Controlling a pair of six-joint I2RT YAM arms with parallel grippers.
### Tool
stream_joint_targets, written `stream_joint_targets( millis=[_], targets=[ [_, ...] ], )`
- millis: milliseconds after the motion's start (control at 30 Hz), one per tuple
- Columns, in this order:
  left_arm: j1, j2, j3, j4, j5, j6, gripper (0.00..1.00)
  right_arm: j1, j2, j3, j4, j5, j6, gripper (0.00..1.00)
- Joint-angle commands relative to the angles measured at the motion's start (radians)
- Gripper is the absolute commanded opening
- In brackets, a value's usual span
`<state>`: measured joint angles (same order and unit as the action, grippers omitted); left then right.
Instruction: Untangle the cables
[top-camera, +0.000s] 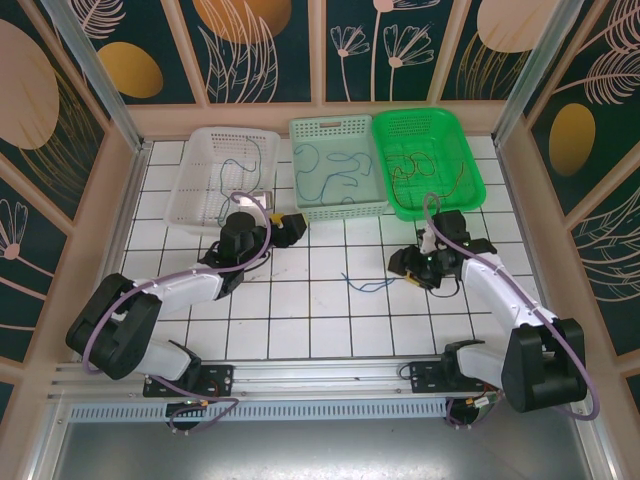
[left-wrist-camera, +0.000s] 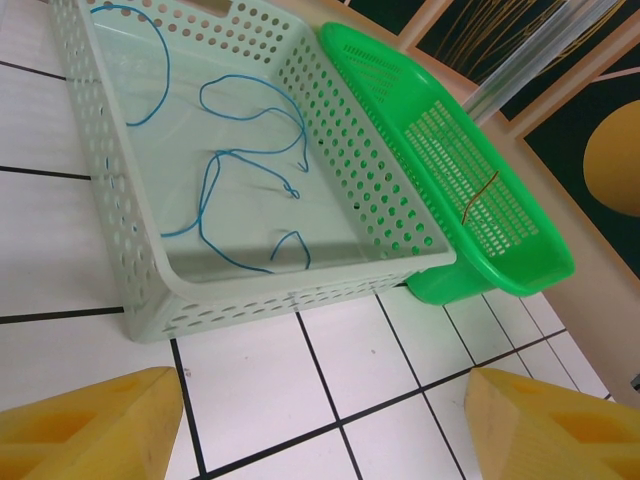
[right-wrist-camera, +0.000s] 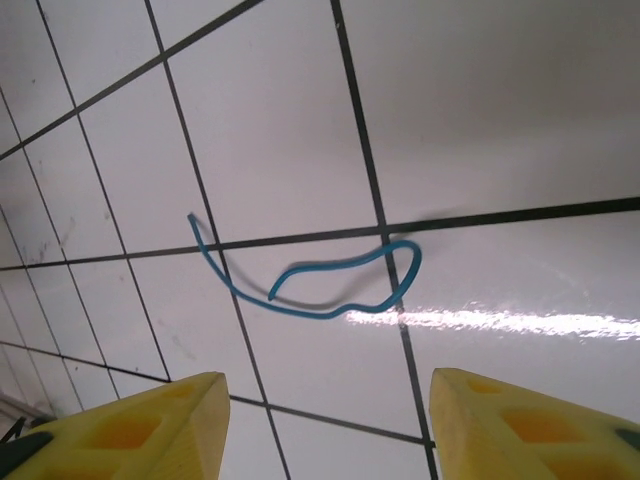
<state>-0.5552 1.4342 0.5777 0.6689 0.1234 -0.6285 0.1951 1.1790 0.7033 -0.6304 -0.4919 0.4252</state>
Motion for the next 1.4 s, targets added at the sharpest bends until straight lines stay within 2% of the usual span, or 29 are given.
stream_joint_targets(
  millis=[0,267,633,800,1167,1367],
  targets=[
    [-0.002,-0.021,-0.012,0.024,0.000,0.014,0.75,0.013,0.017,-0.030,-0.018,-0.075,0.036,0.54],
    [-0.002,-0.009,-0.016,0.038,0.005,0.011,0.75,0.022,0.113,-0.064,0.042,-0.120,0.035,0.52],
    [-0.001,-0.020,-0.026,0.044,-0.005,0.010,0.75,0.027,0.235,-0.058,0.104,-0.118,0.017,0.47],
    [-0.002,-0.021,-0.026,0.041,-0.010,0.012,0.75,0.027,0.264,-0.054,0.133,-0.108,0.020,0.40],
    [-0.001,-0.012,-0.024,0.042,-0.006,0.010,0.75,0.027,0.304,-0.057,0.203,-0.092,0.041,0.36],
    [-0.002,-0.014,-0.022,0.037,-0.008,0.010,0.75,0.027,0.317,-0.057,0.222,-0.080,0.046,0.23]
  ],
)
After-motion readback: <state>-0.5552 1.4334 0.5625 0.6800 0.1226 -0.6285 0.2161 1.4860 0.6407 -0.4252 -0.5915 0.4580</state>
